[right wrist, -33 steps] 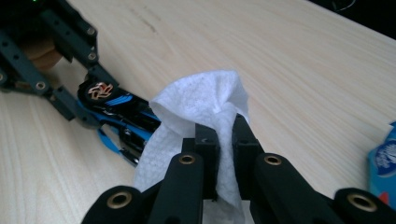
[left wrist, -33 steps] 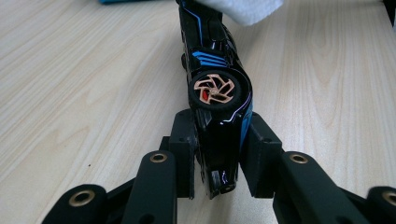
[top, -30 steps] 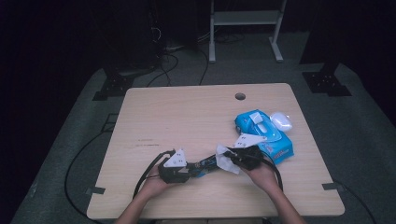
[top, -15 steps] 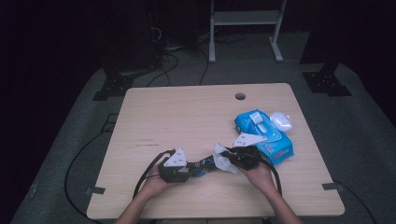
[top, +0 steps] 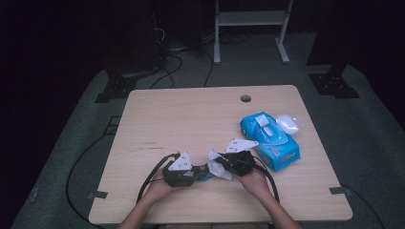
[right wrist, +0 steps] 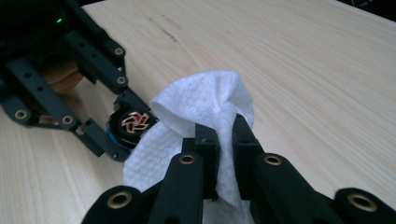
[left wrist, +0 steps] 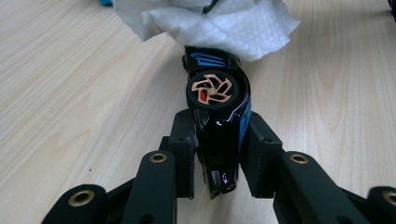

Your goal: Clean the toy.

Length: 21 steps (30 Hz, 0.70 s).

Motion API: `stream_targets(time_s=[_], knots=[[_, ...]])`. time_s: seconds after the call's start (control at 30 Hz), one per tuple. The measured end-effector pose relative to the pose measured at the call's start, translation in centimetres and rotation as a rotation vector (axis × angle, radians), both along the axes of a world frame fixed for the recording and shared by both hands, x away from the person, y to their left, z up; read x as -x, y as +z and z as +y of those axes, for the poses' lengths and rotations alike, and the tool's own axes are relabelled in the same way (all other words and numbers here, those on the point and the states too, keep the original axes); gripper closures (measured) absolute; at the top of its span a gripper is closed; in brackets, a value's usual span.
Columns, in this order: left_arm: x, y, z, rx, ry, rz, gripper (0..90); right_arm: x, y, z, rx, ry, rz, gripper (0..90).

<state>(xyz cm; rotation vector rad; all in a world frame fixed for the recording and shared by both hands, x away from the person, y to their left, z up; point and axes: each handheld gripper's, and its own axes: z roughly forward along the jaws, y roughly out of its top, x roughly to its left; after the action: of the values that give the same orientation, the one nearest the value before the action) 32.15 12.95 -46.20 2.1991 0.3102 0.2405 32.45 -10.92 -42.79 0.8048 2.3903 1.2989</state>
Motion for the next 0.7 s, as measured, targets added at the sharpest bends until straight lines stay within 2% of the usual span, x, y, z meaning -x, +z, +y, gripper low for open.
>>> stream_targets(time_s=[0.03, 0.07, 0.17, 0.2, 0.23, 0.27, 0.33, 0.4, 0.43, 0.53, 0.6, 0.63, 0.7], knots=[[0.0, 0.0, -0.1, -0.001, -0.001, -0.002, 68.4, 0.1, 0.0, 0.2, 0.002, 0.001, -0.010, 84.3], [0.0, 0.0, -0.2, 0.002, -0.001, 0.000, 68.5, 0.3, 0.0, 0.6, -0.009, 0.016, -0.001, 84.3], [0.1, -0.1, -0.3, 0.003, -0.005, -0.003, 68.5, 1.1, 0.0, 2.5, -0.035, 0.094, 0.004, 84.2], [0.1, 0.0, -0.3, 0.001, -0.005, -0.005, 68.5, 1.5, -0.1, 3.6, -0.026, 0.128, 0.001, 84.2], [0.1, 0.0, -0.3, -0.002, -0.006, -0.006, 68.5, 1.7, -0.1, 3.9, -0.018, 0.133, -0.004, 84.2], [0.1, -0.1, -0.2, 0.004, -0.004, -0.004, 68.6, 1.9, -0.1, 4.3, -0.001, 0.134, -0.029, 84.2], [0.2, -0.1, -0.1, 0.003, -0.003, -0.005, 68.6, 1.7, 0.0, 3.9, 0.011, 0.123, -0.030, 84.2], [0.2, 0.0, -0.1, -0.001, -0.006, -0.007, 68.7, 1.3, 0.0, 2.8, -0.004, 0.097, -0.018, 84.1], [0.2, 0.0, -0.1, -0.002, -0.009, -0.008, 68.8, 1.2, 0.1, 2.1, -0.014, 0.080, -0.015, 84.1], [0.1, 0.0, 0.0, -0.007, -0.013, -0.009, 68.9, 0.8, 0.2, 0.4, 0.008, 0.012, -0.032, 84.1], [0.1, 0.0, 0.0, -0.006, -0.010, -0.008, 68.8, 0.5, 0.1, -0.5, -0.018, -0.020, -0.013, 84.1], [0.1, 0.0, 0.0, -0.005, -0.009, -0.008, 68.8, 0.5, 0.0, -0.5, -0.027, -0.025, -0.004, 84.2], [0.1, 0.0, 0.0, -0.004, -0.010, -0.005, 68.8, 0.7, 0.0, 0.0, -0.020, -0.002, -0.018, 84.1]])
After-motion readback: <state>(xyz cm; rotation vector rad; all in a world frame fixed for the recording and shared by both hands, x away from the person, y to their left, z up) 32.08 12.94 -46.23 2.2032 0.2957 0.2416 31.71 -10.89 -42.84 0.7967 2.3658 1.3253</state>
